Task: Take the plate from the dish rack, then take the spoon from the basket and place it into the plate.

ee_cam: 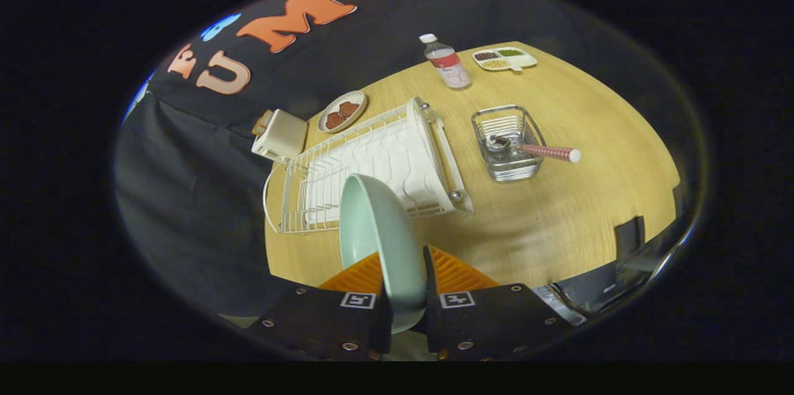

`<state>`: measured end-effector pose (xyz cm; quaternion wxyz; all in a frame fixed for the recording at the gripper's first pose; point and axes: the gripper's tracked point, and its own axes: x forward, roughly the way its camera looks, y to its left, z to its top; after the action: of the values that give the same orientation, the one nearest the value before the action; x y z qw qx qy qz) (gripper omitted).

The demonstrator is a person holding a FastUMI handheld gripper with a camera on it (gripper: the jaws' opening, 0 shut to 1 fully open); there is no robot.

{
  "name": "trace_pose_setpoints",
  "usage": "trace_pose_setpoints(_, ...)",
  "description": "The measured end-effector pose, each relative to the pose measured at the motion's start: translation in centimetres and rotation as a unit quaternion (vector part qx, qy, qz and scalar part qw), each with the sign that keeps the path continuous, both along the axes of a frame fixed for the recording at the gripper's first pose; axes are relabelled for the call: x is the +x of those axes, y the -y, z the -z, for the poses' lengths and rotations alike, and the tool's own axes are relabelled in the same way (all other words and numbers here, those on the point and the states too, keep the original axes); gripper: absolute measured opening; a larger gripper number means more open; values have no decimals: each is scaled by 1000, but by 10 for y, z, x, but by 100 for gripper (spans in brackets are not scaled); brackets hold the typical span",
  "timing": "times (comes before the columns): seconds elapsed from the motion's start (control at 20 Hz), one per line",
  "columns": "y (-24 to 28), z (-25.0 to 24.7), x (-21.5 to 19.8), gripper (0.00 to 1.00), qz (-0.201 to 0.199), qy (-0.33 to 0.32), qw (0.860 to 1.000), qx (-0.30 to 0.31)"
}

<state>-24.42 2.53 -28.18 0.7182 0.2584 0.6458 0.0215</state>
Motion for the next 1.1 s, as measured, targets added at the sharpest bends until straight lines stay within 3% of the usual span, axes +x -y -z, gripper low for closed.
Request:
trace_pose_setpoints(0.2,-10,28,-27,23,-13,-4,999,36)
trace_pose_setpoints(0.5,-22,62,-50,23,6,-22,996,87)
trace_pose_setpoints(0.9,-11,92,-49,27,48,-31,996,72)
trace_pose_setpoints(1.0,-5,96,-45,29,47,-23,997,55)
trace_pose_setpoints(1.1,3,97,-39,42,45,-13,998,39)
